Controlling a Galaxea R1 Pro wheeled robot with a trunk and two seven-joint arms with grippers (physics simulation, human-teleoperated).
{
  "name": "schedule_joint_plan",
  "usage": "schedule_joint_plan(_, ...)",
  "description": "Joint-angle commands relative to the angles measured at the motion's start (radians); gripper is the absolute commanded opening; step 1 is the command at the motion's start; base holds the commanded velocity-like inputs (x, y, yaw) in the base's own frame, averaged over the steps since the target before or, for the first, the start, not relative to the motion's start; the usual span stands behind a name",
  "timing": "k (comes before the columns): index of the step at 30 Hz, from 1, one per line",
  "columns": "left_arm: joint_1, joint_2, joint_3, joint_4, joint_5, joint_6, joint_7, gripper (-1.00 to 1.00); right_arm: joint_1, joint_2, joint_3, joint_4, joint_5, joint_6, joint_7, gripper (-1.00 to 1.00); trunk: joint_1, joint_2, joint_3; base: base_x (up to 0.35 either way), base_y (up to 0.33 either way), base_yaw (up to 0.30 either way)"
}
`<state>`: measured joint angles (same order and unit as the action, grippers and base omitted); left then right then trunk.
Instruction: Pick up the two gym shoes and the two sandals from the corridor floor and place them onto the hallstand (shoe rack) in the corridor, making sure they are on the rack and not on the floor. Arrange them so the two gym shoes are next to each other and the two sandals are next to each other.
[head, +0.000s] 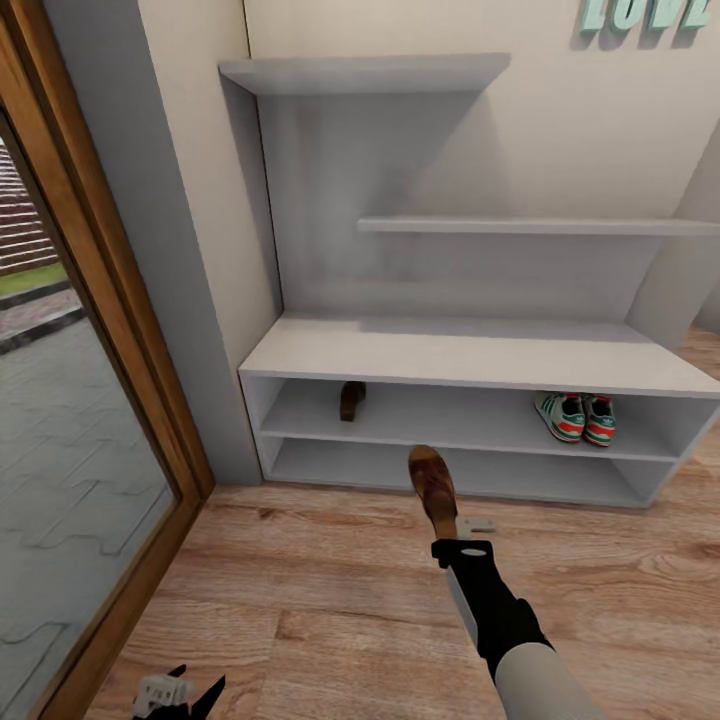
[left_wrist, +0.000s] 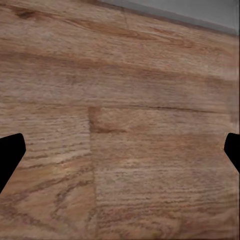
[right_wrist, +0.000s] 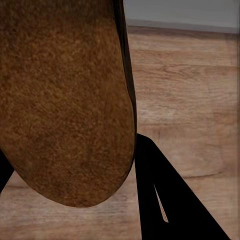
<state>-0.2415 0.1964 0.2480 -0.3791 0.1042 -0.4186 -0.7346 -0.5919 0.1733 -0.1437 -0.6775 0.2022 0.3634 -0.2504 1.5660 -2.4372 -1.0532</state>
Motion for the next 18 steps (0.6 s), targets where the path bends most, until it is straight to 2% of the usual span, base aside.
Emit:
schedule_joint_plan(1, -0.001, 0.0, 0.003, 0.001, 0.006, 0.002, -0.018, 1.0, -0.001, 0.001, -0.003, -0.002, 0.006, 0.006, 0.001, -1.0, 0.0, 0.0, -0.001, 0.0, 0.0, 0.0)
schedule_joint_plan(4, -0.001, -0.002, 0.006, 0.002, 0.005, 0.003, -0.049, 1.0, -0.005, 0.001, 0.003, -0.002, 0.005, 0.006, -0.001, -1.0, 0.0, 0.0, -0.001, 0.0, 0.0, 0.0)
schedule_joint_plan(9, -0.001, -0.003, 0.007, 0.003, 0.004, 0.003, -0.052, 1.0, -0.006, 0.001, 0.004, -0.003, 0.005, 0.006, -0.001, -1.0, 0.0, 0.0, -0.001, 0.015, 0.0, 0.0)
schedule_joint_plan(18, -0.001, -0.007, 0.008, 0.011, 0.003, 0.004, -0.052, 1.0, -0.005, 0.001, 0.003, -0.005, 0.005, 0.008, -0.001, -1.0, 0.0, 0.0, -0.001, 0.286, 0.061, 0.0)
